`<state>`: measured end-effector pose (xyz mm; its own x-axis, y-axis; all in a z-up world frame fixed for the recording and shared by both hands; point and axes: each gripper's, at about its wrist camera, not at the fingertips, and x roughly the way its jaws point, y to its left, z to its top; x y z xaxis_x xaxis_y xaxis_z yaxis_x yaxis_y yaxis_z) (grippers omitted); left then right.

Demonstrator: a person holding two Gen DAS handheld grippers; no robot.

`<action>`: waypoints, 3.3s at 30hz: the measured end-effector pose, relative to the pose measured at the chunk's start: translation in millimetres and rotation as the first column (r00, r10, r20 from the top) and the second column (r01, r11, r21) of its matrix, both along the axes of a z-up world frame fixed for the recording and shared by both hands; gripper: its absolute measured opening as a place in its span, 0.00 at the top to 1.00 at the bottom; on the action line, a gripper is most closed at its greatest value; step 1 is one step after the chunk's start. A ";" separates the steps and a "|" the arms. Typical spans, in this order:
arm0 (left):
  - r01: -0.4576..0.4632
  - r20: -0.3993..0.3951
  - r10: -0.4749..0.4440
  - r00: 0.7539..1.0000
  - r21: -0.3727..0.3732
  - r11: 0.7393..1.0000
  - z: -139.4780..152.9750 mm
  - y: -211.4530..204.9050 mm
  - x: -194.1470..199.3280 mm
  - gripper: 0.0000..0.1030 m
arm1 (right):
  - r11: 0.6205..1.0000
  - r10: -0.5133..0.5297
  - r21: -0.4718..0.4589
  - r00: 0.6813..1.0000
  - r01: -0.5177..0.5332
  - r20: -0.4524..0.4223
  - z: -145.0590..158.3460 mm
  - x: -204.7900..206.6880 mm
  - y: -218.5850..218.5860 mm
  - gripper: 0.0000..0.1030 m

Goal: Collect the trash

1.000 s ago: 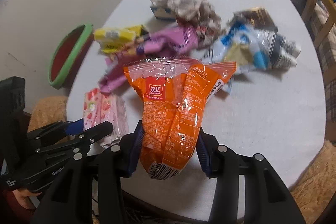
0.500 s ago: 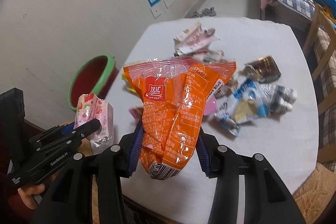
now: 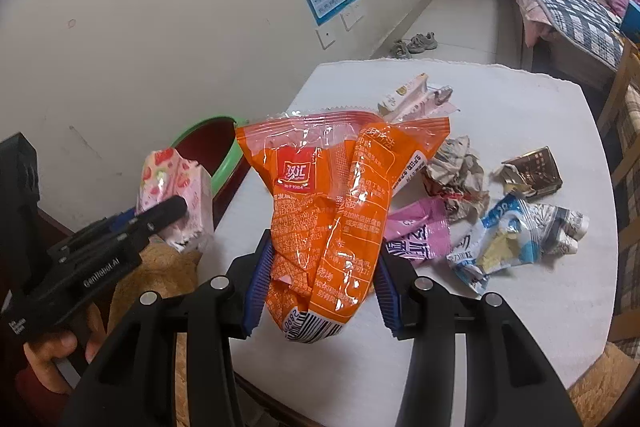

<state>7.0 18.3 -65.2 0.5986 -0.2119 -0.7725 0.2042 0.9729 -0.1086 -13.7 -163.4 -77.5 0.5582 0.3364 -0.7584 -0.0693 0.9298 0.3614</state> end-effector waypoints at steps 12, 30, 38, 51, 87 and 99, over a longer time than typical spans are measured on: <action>-0.053 0.048 0.052 0.997 0.021 0.998 12.4 11.1 3.4 0.70 | 1.000 0.014 -0.007 1.000 -0.014 0.015 7.1 6.2 8.4 0.56; -0.120 0.081 0.118 0.990 0.013 0.993 24.4 34.6 10.1 0.70 | 0.998 0.059 -0.022 0.998 -0.058 0.031 13.6 12.5 28.1 0.56; -0.137 0.089 0.134 0.987 0.023 0.990 24.9 41.0 9.8 0.70 | 0.998 0.066 -0.023 0.997 -0.065 0.033 14.2 13.1 31.4 0.56; -0.184 0.084 0.179 0.980 0.044 0.982 20.4 60.7 12.1 0.70 | 0.995 0.100 -0.032 0.994 -0.099 0.047 20.8 24.9 42.5 0.56; -0.332 0.071 0.326 0.943 0.080 0.940 -7.8 135.8 62.8 0.70 | 0.961 0.272 -0.067 0.960 -0.269 0.057 24.3 118.4 136.7 0.55; -0.366 0.064 0.361 0.930 0.085 0.927 -17.4 160.1 84.8 0.70 | 0.932 0.360 -0.054 0.932 -0.358 0.031 16.0 164.4 182.8 0.54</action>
